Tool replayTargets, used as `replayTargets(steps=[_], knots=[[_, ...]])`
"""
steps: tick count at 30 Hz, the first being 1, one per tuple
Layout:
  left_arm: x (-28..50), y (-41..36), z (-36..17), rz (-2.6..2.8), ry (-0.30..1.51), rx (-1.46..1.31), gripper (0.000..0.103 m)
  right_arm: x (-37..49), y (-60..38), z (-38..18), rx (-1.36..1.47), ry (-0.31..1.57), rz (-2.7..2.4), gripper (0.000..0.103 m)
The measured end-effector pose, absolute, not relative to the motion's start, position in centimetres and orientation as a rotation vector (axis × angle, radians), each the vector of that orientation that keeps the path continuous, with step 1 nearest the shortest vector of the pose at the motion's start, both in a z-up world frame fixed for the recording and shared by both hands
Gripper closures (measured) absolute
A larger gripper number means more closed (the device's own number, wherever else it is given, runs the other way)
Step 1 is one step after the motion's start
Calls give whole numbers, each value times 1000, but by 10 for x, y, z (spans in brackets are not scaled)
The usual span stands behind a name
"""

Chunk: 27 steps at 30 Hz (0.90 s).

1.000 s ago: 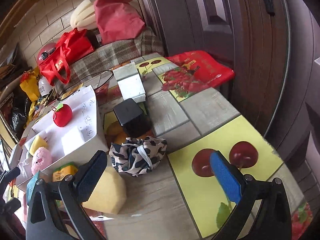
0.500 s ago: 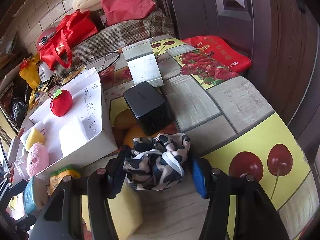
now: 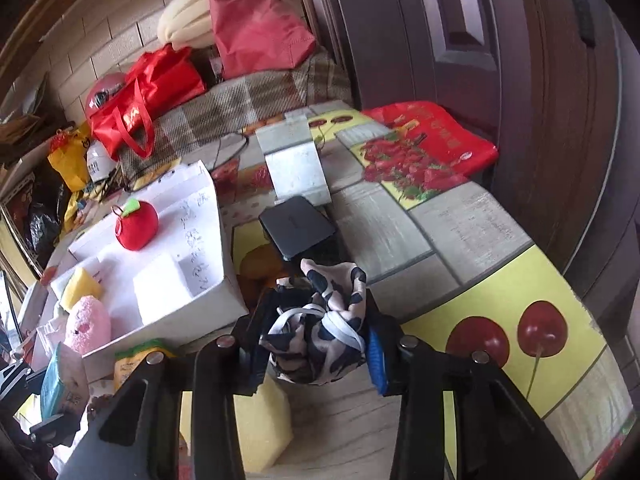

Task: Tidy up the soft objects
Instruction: 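Grasp the blue tissue pack with the left tool while the right grasps the patterned scrunchie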

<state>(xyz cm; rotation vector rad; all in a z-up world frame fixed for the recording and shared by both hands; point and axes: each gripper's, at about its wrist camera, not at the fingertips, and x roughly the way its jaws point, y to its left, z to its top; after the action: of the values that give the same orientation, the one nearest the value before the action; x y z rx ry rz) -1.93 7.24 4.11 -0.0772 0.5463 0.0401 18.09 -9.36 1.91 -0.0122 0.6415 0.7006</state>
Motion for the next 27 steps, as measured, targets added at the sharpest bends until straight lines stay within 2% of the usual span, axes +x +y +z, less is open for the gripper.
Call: replayTargets(steps=[4, 9, 16, 27], knots=[[-53, 79, 54, 139, 382, -73, 54, 158, -118, 29, 80, 525, 708, 63], [-86, 95, 62, 336, 259, -23, 53, 121, -130, 35, 75, 442, 738, 63], [-103, 154, 58, 501, 255, -181, 53, 80, -114, 41, -34, 349, 777, 63], [-92, 162, 70, 525, 245, -191, 53, 75, -95, 46, -9, 346, 836, 63]])
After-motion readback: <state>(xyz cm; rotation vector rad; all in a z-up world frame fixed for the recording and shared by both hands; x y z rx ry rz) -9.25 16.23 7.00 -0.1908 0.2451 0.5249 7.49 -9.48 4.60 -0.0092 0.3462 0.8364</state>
